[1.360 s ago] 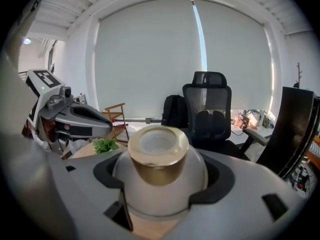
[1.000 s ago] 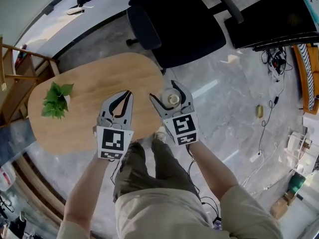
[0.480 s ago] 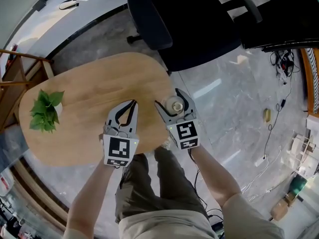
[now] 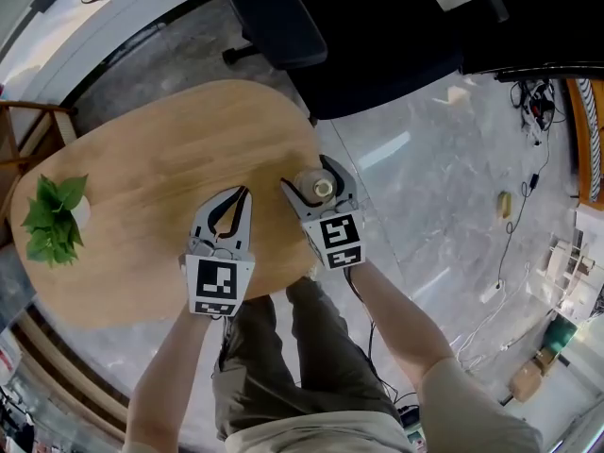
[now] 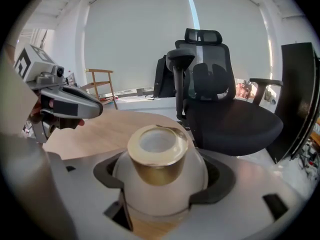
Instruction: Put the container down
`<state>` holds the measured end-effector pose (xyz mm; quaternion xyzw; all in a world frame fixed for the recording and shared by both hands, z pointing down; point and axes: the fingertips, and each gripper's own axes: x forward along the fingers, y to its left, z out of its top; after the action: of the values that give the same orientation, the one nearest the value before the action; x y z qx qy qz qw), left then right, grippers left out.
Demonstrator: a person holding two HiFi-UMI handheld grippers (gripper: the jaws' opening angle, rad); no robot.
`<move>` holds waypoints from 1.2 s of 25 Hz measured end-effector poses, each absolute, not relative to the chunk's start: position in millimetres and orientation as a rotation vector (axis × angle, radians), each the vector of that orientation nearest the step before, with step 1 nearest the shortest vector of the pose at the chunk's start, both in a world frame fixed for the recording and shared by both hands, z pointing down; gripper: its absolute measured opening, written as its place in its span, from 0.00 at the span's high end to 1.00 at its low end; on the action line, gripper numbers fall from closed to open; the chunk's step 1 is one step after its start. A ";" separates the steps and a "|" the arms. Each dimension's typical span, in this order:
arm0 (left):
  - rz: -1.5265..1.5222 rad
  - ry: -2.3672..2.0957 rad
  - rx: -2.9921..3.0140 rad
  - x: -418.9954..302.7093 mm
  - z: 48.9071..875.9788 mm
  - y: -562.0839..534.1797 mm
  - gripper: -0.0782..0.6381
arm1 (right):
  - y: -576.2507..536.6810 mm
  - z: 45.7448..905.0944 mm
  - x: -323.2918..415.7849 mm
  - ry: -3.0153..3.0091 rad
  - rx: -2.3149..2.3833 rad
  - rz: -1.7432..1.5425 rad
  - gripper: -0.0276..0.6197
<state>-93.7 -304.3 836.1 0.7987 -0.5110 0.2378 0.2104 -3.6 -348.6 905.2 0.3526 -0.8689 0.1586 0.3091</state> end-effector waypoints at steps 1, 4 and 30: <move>0.661 -1.419 2.216 -93.6 840.9 -303.0 0.88 | -347.7 910.7 -5.1 -2.293 0.932 0.409 0.45; 0.657 -1.412 2.206 -94.5 852.1 -300.5 0.88 | -347.3 925.3 -7.8 -2.289 0.956 0.409 0.45; 0.600 -1.497 2.135 -108.5 720.1 -300.9 0.88 | -347.0 845.6 1.3 -2.279 0.931 0.604 0.44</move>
<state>-108.5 -300.9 720.1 0.7763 -0.5444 0.2182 0.2310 1.3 -347.0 845.6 0.3506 -0.8580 0.2273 0.2988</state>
